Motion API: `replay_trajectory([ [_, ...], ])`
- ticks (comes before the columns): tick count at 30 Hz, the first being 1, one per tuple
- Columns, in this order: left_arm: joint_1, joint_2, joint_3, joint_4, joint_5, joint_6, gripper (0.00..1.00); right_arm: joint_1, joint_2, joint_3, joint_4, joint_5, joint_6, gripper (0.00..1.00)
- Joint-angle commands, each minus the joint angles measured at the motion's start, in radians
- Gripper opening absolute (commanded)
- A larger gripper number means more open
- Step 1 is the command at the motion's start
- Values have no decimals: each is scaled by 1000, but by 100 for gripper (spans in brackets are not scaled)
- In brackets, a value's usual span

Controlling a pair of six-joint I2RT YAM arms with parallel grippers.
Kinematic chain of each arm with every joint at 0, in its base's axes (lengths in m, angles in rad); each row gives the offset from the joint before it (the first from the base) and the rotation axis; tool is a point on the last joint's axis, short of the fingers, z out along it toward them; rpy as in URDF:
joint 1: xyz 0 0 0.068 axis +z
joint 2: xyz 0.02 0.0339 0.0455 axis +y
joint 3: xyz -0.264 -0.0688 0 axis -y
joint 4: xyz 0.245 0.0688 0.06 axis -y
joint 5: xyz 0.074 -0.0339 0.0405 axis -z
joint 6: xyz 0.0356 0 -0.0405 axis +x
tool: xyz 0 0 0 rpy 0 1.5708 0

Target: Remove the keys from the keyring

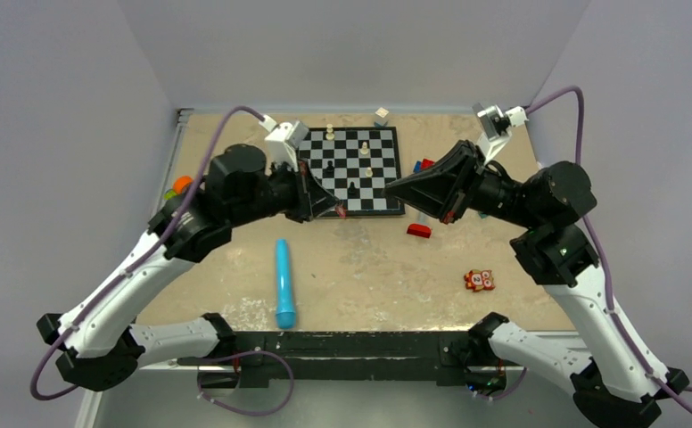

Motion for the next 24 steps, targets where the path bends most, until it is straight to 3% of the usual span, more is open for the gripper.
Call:
replay_trajectory([
  [1, 3, 19, -118, -49, -77, -43, 0, 4, -38, -3, -75, 56, -62, 0],
  [9, 6, 109, -293, -29, -100, -76, 0, 3, -74, 2, -173, 96, -104, 0],
  [18, 11, 268, -336, -62, -148, -86, 0, 4, -78, 0, -197, 93, -110, 0],
  [24, 18, 385, -344, -87, -151, -68, 18, 3, -78, 7, -218, 91, -120, 0],
])
